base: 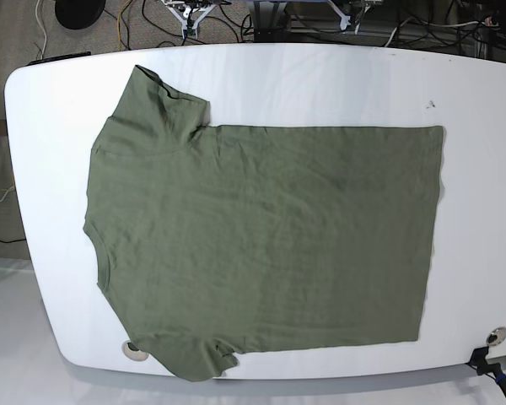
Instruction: Fold the T-shirt properly
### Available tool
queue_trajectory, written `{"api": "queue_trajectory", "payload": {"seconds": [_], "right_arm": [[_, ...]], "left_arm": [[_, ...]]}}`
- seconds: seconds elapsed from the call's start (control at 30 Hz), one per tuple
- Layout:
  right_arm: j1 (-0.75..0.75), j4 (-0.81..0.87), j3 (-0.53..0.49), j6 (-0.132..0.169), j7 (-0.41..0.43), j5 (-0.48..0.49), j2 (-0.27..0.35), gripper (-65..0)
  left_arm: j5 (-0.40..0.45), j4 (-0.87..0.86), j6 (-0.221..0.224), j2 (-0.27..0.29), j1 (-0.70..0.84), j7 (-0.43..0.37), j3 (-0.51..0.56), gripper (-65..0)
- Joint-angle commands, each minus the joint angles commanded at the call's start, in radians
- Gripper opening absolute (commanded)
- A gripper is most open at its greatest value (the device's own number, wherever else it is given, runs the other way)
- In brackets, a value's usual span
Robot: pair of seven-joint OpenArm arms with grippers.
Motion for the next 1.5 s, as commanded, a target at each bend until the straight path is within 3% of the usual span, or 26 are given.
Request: {"api": "queue_trajectory", "payload": {"seconds": [0.27,0.3,0.77,1.0,1.27,1.3,1.5], "right_arm": [[-0.196,0.292,0.010,0.020,0.001,0.015,0.039,-65.0],[-0.114,0.171,0.005,0.018,0.027,0.007,0.021,-65.0],[-0.484,0.721,0.012,0.038,0.008,0.061,0.143,-65.0],[-0.635,0.944,0.018,0.041,-0.027,0.057,0.172,-65.0],[-0.824,1.270,0.056,0.045,-0.061,0.066,0.250,-65.0],[-0.778,1.166,0.051,0.040,-0.066,0.064,0.231,-65.0],[-0.851,1.474,0.225,0.038,-0.173,0.083,0.230,-65.0]], "left_arm": [[-0.090,0.244,-0.024,-0.031,0.192,0.033,-0.058,-62.3],[-0.086,0.224,-0.032,-0.033,0.183,0.023,-0.046,-63.8],[-0.089,0.723,-0.098,-0.124,0.513,0.077,-0.054,-64.4],[-0.068,1.013,-0.101,-0.187,0.687,0.091,-0.063,-63.8],[-0.064,1.317,-0.112,-0.269,0.858,0.126,-0.134,-63.1],[-0.054,1.300,-0.102,-0.267,0.864,0.154,-0.140,-65.0],[-0.060,1.451,-0.106,-0.271,0.925,0.176,-0.243,-63.0]]}}
